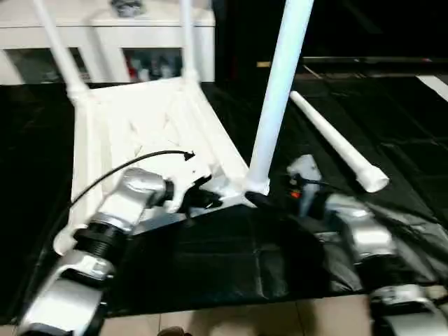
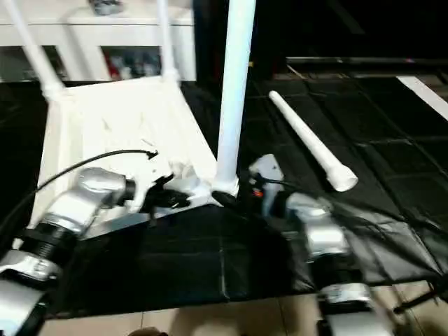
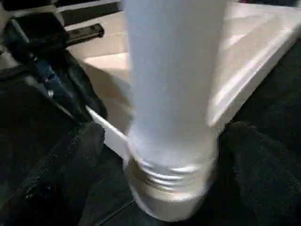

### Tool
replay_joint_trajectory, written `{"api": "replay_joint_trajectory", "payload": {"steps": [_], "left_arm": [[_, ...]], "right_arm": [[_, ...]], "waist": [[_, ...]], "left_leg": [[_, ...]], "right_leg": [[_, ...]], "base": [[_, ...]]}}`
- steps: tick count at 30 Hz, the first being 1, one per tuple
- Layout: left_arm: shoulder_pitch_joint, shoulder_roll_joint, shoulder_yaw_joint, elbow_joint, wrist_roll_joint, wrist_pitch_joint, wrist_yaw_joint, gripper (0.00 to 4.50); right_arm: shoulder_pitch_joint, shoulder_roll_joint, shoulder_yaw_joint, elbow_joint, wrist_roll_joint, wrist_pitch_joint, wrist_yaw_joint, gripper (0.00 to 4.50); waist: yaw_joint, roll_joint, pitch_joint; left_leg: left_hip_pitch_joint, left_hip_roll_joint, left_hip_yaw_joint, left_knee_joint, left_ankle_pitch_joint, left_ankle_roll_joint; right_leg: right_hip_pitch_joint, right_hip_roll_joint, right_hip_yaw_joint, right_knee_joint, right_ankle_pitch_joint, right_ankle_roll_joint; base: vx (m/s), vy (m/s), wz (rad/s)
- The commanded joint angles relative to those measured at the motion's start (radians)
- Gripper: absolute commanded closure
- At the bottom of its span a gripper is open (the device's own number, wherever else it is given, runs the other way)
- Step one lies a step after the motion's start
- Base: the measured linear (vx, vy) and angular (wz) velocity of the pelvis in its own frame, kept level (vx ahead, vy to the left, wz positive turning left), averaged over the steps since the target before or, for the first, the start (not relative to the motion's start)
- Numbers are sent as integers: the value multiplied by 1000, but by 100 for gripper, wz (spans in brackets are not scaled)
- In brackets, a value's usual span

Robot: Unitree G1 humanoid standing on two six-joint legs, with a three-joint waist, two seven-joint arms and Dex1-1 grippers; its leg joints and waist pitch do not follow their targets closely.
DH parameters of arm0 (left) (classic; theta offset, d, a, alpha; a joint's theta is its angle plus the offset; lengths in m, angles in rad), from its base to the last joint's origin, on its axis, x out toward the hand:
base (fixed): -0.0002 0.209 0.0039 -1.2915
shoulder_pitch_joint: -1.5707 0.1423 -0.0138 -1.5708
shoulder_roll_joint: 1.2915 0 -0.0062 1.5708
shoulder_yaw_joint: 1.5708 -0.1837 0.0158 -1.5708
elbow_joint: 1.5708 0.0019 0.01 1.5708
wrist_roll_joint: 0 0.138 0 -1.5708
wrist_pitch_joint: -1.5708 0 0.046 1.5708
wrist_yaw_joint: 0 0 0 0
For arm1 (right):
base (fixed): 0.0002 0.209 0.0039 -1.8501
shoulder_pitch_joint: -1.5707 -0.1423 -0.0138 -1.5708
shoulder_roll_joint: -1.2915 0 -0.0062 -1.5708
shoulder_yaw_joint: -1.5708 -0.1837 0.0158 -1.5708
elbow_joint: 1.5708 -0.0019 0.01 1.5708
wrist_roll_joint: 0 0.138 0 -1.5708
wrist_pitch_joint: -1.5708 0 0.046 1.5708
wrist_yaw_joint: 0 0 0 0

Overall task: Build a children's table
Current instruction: Rotate leg to tighten

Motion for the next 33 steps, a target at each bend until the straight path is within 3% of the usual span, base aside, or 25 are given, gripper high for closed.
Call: {"api": "replay_joint_trajectory", "payload": {"steps": [1,7,11,24,27,29,33], "left_arm": [[-22,3,-30,-15,-12,-62,-86,450],[-31,28,-73,8,-5,-113,-193,450],[-35,25,-90,18,0,-140,-217,450],[-35,27,-85,53,5,-171,-206,450],[-36,27,-85,59,6,-175,-207,450],[-36,28,-85,60,6,-175,-208,450],[-38,28,-84,66,8,-179,-206,450]], "right_arm": [[-2,-19,29,-34,11,-1,80,4],[-32,-55,101,3,-25,-49,198,4],[-67,-46,117,49,-35,-78,228,4],[-95,-49,144,110,-41,-113,284,122],[-95,-56,151,120,-49,-124,289,129],[-95,-57,154,124,-53,-129,290,163],[-98,-56,157,136,-60,-142,286,180]], "waist": [[1,2,-74],[20,6,-79],[27,-3,-77],[27,-5,-79],[28,-5,-79],[28,-4,-79],[29,-5,-80]], "left_leg": [[17,68,-18,-67,-197,66],[18,76,-20,-68,-182,53],[16,74,-18,-68,-187,46],[14,74,-18,-66,-171,55],[14,73,-18,-65,-166,57],[14,74,-18,-65,-167,57],[13,73,-18,-65,-164,57]], "right_leg": [[62,-92,78,-75,-349,-111],[58,-94,81,-64,-300,-135],[61,-97,82,-66,-332,-131],[61,-97,80,-63,-334,-124],[61,-96,80,-65,-342,-119],[61,-95,80,-64,-340,-118],[62,-96,80,-64,-336,-121]], "base": [[0,0,0],[0,0,0],[0,0,0],[0,0,0],[0,0,0],[0,0,0],[0,0,0]]}}
